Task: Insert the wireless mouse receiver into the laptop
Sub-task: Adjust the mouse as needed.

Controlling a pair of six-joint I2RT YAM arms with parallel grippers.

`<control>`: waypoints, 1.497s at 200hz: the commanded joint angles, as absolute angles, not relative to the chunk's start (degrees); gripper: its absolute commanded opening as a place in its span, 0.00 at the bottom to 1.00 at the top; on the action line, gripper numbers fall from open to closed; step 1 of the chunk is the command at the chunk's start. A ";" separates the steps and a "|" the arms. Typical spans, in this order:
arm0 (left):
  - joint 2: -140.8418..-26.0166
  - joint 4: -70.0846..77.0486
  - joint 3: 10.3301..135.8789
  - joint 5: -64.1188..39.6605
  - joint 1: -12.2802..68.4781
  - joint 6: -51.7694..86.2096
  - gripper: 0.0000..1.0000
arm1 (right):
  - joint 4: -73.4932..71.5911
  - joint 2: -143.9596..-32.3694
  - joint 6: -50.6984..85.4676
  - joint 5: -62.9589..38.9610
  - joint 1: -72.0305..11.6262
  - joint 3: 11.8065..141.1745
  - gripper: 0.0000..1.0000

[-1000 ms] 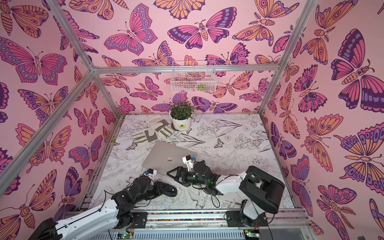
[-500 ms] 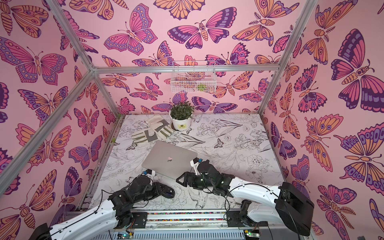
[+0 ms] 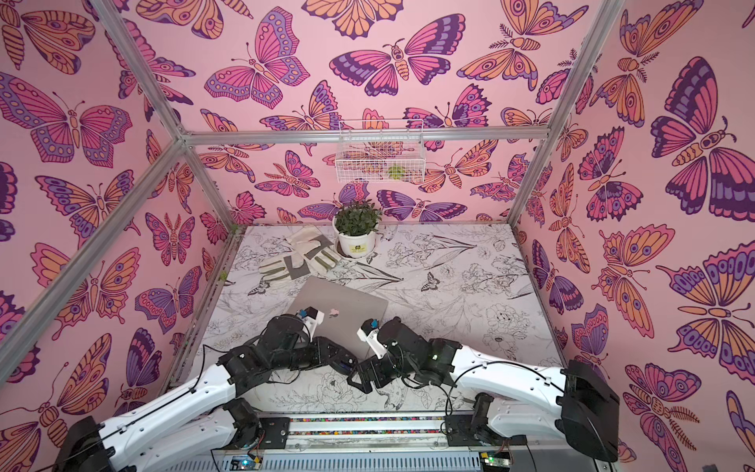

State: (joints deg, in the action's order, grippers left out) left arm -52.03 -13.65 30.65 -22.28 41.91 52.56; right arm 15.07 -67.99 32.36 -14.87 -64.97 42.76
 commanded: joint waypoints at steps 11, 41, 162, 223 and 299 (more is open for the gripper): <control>-54.23 -15.00 34.38 -32.53 40.87 47.41 0.00 | 20.80 -70.36 20.13 -4.59 -69.83 47.15 0.97; -54.61 -15.20 35.57 -36.07 40.87 46.78 0.00 | 23.10 -72.37 17.26 -0.03 -71.32 49.38 0.97; -56.08 -14.43 36.67 -43.20 41.31 46.33 0.00 | 18.29 -70.44 14.94 4.70 -71.37 50.30 0.76; -57.40 -14.43 36.86 -45.41 41.75 46.07 0.20 | 18.45 -70.68 14.76 4.09 -71.37 51.15 0.45; -57.37 -20.09 37.90 -47.21 41.75 42.74 0.48 | 21.37 -68.06 13.19 4.18 -71.37 50.80 0.40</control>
